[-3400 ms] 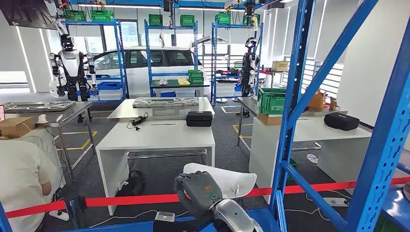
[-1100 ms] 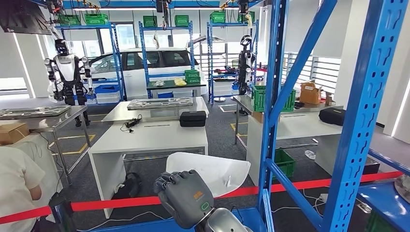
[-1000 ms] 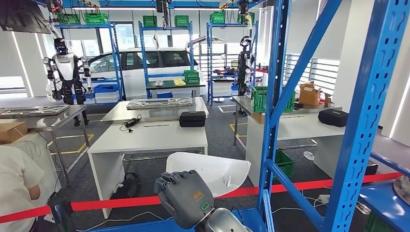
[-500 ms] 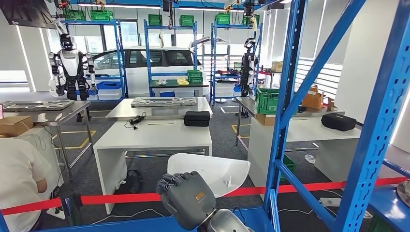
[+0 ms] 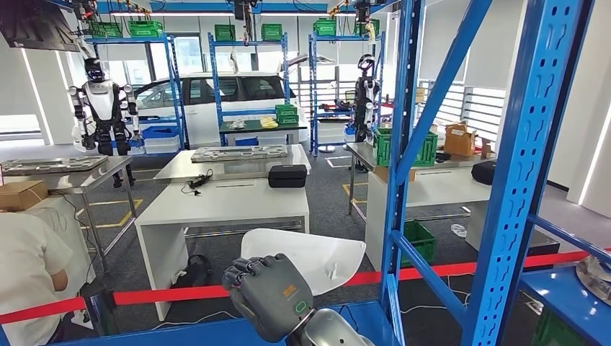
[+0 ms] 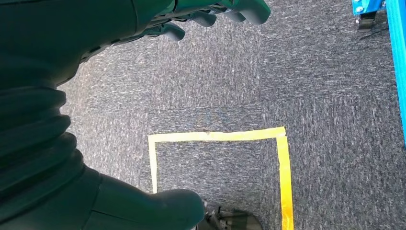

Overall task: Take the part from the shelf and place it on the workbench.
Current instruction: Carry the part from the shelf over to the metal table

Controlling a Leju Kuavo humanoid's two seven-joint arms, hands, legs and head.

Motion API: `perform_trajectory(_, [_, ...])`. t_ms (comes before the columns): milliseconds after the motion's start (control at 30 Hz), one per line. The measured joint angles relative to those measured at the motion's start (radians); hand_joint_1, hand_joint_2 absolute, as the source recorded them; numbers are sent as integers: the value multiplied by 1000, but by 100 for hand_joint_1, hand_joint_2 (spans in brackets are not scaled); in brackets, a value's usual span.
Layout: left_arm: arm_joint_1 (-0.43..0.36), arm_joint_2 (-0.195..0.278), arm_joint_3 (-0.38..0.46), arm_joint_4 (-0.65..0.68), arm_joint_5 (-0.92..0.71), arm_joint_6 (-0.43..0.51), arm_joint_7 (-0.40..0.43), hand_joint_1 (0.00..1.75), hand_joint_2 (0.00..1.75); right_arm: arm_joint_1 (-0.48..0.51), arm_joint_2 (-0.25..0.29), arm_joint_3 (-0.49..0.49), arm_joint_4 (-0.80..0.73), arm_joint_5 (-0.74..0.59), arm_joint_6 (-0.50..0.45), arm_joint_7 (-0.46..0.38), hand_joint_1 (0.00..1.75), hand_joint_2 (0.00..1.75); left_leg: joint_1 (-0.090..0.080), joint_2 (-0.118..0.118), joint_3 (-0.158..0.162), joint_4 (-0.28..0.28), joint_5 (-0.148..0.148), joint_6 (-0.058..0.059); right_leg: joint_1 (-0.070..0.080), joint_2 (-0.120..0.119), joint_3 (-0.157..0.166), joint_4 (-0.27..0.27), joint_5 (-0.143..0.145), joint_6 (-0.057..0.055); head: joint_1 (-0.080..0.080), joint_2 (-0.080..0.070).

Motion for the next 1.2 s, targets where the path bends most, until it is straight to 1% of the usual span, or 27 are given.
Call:
perform_trajectory(33, [-1,0,0,0,0,0,0,0,175,0,0,0,0,-1,0,0,175,175,-2,0,33,-57,15,5,2,0,-3,2,2,4,0,0])
perform_trajectory(67, [-1,0,0,0,0,0,0,0,175,-1,0,0,1,-1,-1,-1,175,175,-4,-1,49,-89,21,11,3,0,-5,4,4,10,0,0])
perform_trajectory(167, [-1,-1,0,0,0,0,0,0,175,-1,0,0,4,-2,-1,-1,175,175,-5,-1,45,-98,31,31,4,1,-10,1,12,29,1,0])
perform_trajectory(200, [-1,-1,0,0,0,0,0,0,175,-2,0,0,4,-2,-1,0,175,175,-3,0,42,-100,36,38,3,1,-14,10,3,35,2,0])
perform_trajectory(233, [-1,-1,0,0,0,0,0,0,175,-2,0,0,4,-2,-1,0,175,175,-1,1,39,-103,41,46,2,1,-26,37,-18,40,3,0])
perform_trajectory(267, [-2,-1,0,0,0,0,0,0,175,-3,0,0,5,-3,-1,0,175,175,0,2,34,-104,46,52,1,2,-46,84,-51,44,3,0])
perform_trajectory(333, [-2,-1,0,0,0,0,0,0,175,-3,0,0,8,-3,-1,0,175,175,-2,3,20,-102,55,57,-1,2,-102,220,-125,50,4,0])
perform_trajectory(367, [-1,-1,0,0,0,0,0,0,175,-2,0,0,10,-3,-1,0,175,175,-3,3,12,-100,59,57,-1,2,-121,270,-145,52,4,0])
perform_trajectory(400, [-1,-1,0,0,0,0,0,0,175,-1,-1,0,13,-3,-1,0,175,175,-3,3,5,-98,63,57,-1,2,-123,288,-148,51,5,0])
perform_trajectory(433, [-1,-1,0,0,0,0,1,0,175,-1,-1,0,16,-4,-2,-1,175,175,-3,3,-1,-95,66,55,-2,2,-101,258,-131,49,5,0])
perform_trajectory(533, [-1,-2,0,0,3,0,2,0,175,-2,-1,0,22,-8,-8,-5,175,175,-4,2,-9,-90,73,46,3,1,25,49,-62,34,4,0])
perform_trajectory(567, [-1,-2,0,0,4,0,2,0,175,-3,-1,-1,24,-9,-11,-6,175,175,-4,2,-10,-90,76,41,6,2,46,11,-53,29,5,0])
perform_trajectory(633, [-2,-3,0,0,5,0,0,0,175,-4,-1,-1,29,-14,-14,-7,175,175,-5,2,-11,-95,84,27,12,3,48,-4,-45,20,4,0])
perform_trajectory(700, [-2,-3,0,0,6,0,-2,0,175,-5,-1,-2,35,-19,-16,-7,175,175,-4,2,-16,-95,84,15,7,2,45,-13,-31,8,4,0])
perform_trajectory(733, [-1,-3,0,0,6,-1,-4,0,175,-6,0,-3,37,-22,-16,-7,175,175,-4,1,-26,-77,67,11,4,1,43,-20,-22,2,3,0])
perform_trajectory(767, [-1,-3,0,0,6,-1,-5,0,175,-7,0,-4,39,-24,-17,-7,175,175,-3,1,-43,-37,38,7,0,0,39,-25,-15,-3,2,0])
perform_trajectory(800, [-1,-2,0,0,6,-3,-5,0,175,-8,0,-5,41,-27,-19,-7,175,175,-3,1,-67,23,-2,3,0,-1,33,-26,-9,-7,1,0])
perform_trajectory(833, [-1,-2,0,0,5,-5,-4,0,175,-8,-1,-7,43,-29,-21,-7,175,175,-2,0,-91,92,-41,-1,0,-1,26,-26,-5,-8,1,0])
perform_trajectory(867, [-1,-1,0,0,2,-8,-4,0,175,-7,-2,-9,46,-31,-23,-7,175,175,-1,1,-110,149,-67,-4,0,-1,19,-25,0,-8,0,0])
perform_trajectory(900, [-1,-1,0,0,-1,-10,-3,0,175,-7,-4,-12,48,-33,-25,-7,175,175,-1,1,-112,176,-76,-6,0,-1,13,-24,4,-6,0,0])
perform_trajectory(933, [-1,0,0,0,-4,-11,-3,0,175,-6,-7,-14,49,-35,-26,-6,175,175,-1,1,-95,161,-66,-7,-1,-1,8,-22,8,-4,0,0])
perform_trajectory(967, [-1,1,0,0,-8,-12,-3,0,175,-6,-9,-19,50,-36,-28,-5,175,175,0,1,-59,110,-43,-7,-2,-1,4,-20,11,-1,0,0])
perform_trajectory(1000, [-2,1,0,-1,-11,-13,-3,0,175,-7,-11,-25,50,-37,-30,-5,175,175,0,1,-12,35,-19,-7,-3,-1,0,-16,13,2,0,0])
perform_trajectory(1033, [-4,1,0,-1,-13,-15,-3,0,175,-7,-13,-31,50,-37,-33,-4,175,175,-1,1,29,-32,-1,-4,-2,-1,-4,-12,14,6,0,0])
perform_trajectory(1067, [-5,1,0,-1,-15,-17,-3,0,175,-8,-16,-39,50,-37,-35,-3,175,175,-2,0,55,-78,9,2,0,-1,-8,-8,17,11,0,0])
perform_trajectory(1100, [-6,1,0,-1,-16,-19,-2,0,175,-8,-19,-46,49,-37,-36,-3,175,175,-4,-1,66,-101,11,9,2,0,-12,-6,20,17,0,0])
perform_trajectory(1200, [-5,0,1,-1,-18,-20,0,0,175,-7,-34,-62,49,-38,-38,-5,175,175,-4,-1,56,-100,23,35,2,1,-20,-5,27,37,2,0])
